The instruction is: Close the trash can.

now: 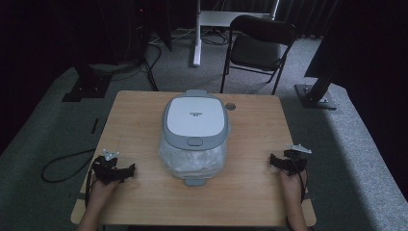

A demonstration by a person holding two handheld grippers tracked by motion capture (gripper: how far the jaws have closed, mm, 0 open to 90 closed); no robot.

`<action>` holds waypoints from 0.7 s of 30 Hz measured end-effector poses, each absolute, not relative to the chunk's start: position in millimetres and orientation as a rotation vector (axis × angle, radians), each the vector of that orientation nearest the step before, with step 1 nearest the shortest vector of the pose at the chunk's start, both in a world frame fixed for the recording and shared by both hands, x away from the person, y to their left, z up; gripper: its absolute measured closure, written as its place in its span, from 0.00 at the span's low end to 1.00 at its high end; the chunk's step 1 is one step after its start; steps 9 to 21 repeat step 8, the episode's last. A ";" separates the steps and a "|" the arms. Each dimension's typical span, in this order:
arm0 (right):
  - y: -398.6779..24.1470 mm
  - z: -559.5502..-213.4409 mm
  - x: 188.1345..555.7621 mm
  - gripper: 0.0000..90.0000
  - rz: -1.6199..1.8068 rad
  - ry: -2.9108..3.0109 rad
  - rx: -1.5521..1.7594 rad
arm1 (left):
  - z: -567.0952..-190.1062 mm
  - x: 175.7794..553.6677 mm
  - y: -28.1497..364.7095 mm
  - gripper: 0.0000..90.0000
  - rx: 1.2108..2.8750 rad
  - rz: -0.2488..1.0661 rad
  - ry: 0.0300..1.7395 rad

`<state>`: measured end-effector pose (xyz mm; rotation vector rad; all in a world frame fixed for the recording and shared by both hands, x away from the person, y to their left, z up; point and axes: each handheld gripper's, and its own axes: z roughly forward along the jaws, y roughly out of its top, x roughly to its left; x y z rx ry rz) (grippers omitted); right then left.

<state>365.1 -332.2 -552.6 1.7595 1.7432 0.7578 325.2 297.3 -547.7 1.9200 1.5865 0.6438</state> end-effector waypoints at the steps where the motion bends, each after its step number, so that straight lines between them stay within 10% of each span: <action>1: -332.2 -552.6 365.1 0.12 0.758 1.743 1.760 | -547.7 325.2 297.3 0.02 1.920 0.644 1.586; 21: -332.7 -552.6 364.7 0.12 0.758 1.743 1.761 | -547.7 325.2 297.3 0.02 1.920 0.644 1.586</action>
